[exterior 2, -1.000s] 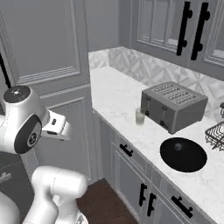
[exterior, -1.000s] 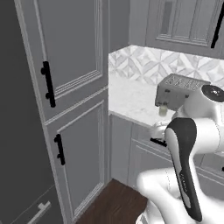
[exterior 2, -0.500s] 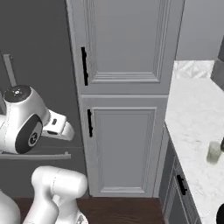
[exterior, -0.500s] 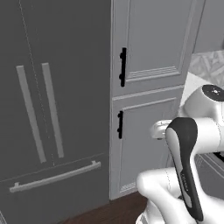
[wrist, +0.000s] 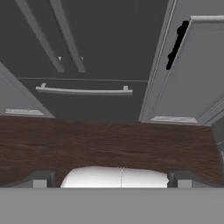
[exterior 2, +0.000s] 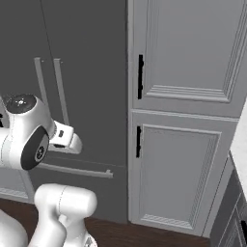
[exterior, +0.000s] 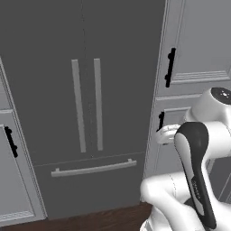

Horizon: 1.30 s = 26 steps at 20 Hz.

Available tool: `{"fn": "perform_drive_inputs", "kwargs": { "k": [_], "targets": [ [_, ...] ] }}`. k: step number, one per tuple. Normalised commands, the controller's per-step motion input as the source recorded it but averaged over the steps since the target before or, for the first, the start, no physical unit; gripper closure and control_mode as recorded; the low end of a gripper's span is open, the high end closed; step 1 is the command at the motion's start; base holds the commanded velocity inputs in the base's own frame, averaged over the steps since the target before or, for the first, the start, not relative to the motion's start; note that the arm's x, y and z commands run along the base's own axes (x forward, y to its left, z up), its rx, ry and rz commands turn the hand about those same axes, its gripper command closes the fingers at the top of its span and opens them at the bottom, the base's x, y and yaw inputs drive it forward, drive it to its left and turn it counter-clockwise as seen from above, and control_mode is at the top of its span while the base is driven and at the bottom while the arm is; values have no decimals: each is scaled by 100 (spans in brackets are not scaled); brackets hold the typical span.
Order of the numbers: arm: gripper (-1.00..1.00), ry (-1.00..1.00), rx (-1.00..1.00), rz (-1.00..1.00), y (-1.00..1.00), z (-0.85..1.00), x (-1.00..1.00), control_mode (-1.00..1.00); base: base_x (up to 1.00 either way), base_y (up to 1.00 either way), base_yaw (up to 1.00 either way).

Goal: Grab a lemon wedge from the fridge and one ice cube from the ice bowl, and put them in the glass of lemonade.

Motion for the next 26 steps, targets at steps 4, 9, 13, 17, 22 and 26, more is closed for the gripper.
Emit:
{"fn": "perform_drive_inputs", "kwargs": {
  "k": [4,9,13,17,22,26],
  "targets": [
    [-100,0,0,0,0,0,0,100,26,91,-33],
    [-100,0,0,0,0,0,0,100,16,34,-29],
    [-100,0,0,0,0,0,0,100,-4,15,-6],
    [-100,0,0,0,0,0,0,100,-25,20,9],
    [-100,0,0,0,0,0,0,100,0,14,23],
    [-100,0,0,0,0,0,0,100,0,47,19]
  ]
}}
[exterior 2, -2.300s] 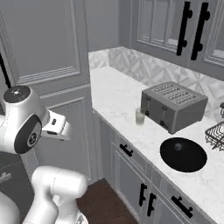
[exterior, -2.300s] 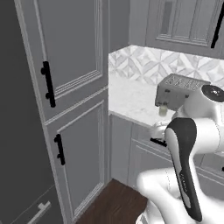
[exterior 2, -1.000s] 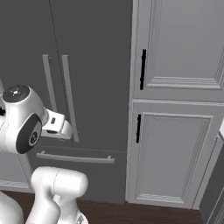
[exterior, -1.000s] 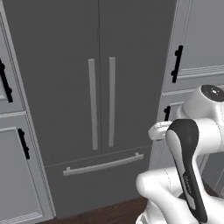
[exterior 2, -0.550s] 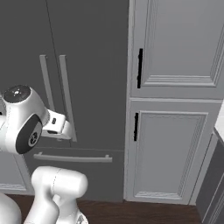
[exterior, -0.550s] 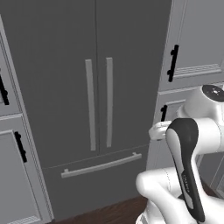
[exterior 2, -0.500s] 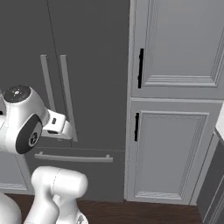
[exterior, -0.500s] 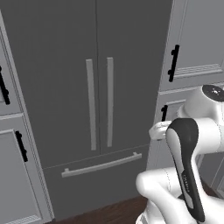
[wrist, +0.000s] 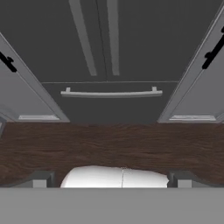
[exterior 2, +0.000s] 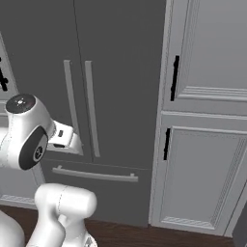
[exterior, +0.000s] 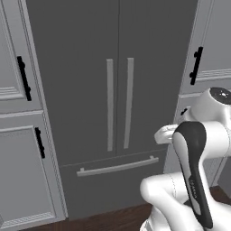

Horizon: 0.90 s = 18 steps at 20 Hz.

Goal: Grab a lemon wedge from the fridge and one ice cube from the ice bowl, and put them in the glass of lemonade.

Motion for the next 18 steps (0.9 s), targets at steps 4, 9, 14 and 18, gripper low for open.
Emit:
{"fn": "perform_drive_inputs", "kwargs": {
  "k": [4,9,14,18],
  "targets": [
    [-100,0,0,0,0,0,0,100,-1,13,1],
    [-100,0,0,0,0,0,0,100,0,14,-3],
    [-100,0,0,0,0,0,0,100,-7,30,-8],
    [-100,0,0,0,0,0,0,100,-25,6,-2]
  ]
}}
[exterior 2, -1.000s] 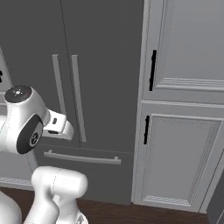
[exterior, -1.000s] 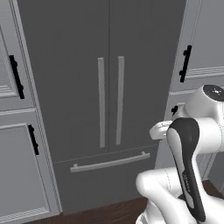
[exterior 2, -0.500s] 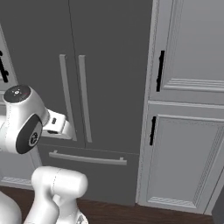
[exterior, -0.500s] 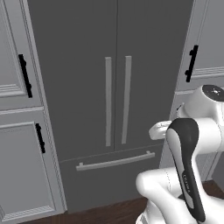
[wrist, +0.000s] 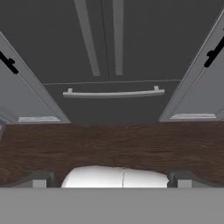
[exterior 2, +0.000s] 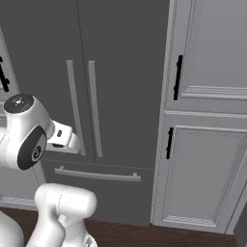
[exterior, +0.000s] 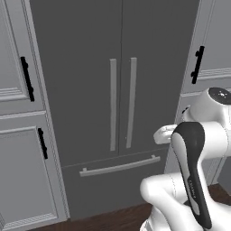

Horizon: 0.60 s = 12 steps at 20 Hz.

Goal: Grab a lemon wedge from the fridge and one ice cube from the ice bowl, and put them in the glass of lemonade.

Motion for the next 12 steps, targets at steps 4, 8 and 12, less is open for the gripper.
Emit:
{"fn": "perform_drive_inputs", "kwargs": {
  "k": [4,8,12],
  "targets": [
    [-100,0,0,0,0,0,0,100,-33,0,0],
    [-100,0,0,0,0,0,0,100,-47,9,0],
    [-100,0,0,0,0,0,0,100,-9,18,0]
  ]
}}
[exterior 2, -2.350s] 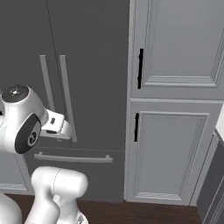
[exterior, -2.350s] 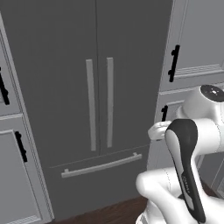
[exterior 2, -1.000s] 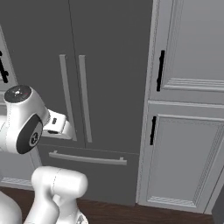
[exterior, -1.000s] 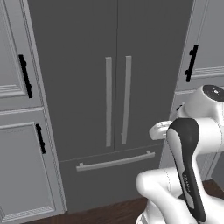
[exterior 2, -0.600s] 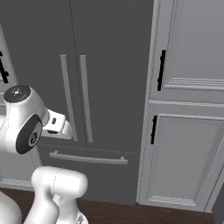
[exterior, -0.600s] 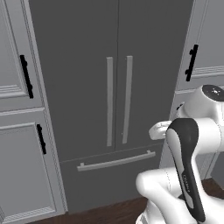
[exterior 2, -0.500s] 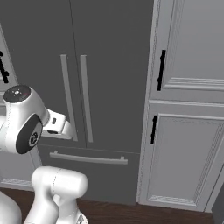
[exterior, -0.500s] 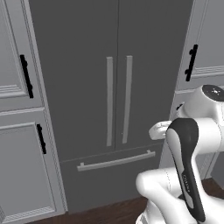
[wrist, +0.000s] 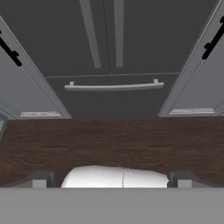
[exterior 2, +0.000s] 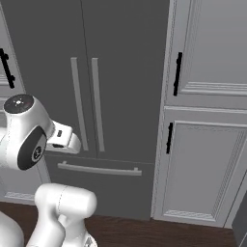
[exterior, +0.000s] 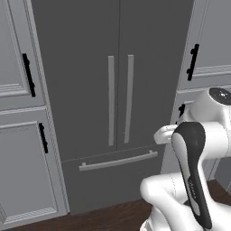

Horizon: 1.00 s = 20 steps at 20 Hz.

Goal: Grab a lemon wedge from the fridge and one ice cube from the ice bowl, and put them in the glass of lemonade.

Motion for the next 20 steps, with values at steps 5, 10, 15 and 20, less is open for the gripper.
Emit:
{"fn": "perform_drive_inputs", "kwargs": {
  "k": [5,10,15,20],
  "targets": [
    [-100,0,0,0,0,0,0,100,29,0,0],
    [-100,0,0,0,0,0,0,100,19,10,0],
    [-100,0,0,0,0,0,0,100,4,7,0],
    [-100,0,0,0,4,0,0,-100,0,3,0]
  ]
}}
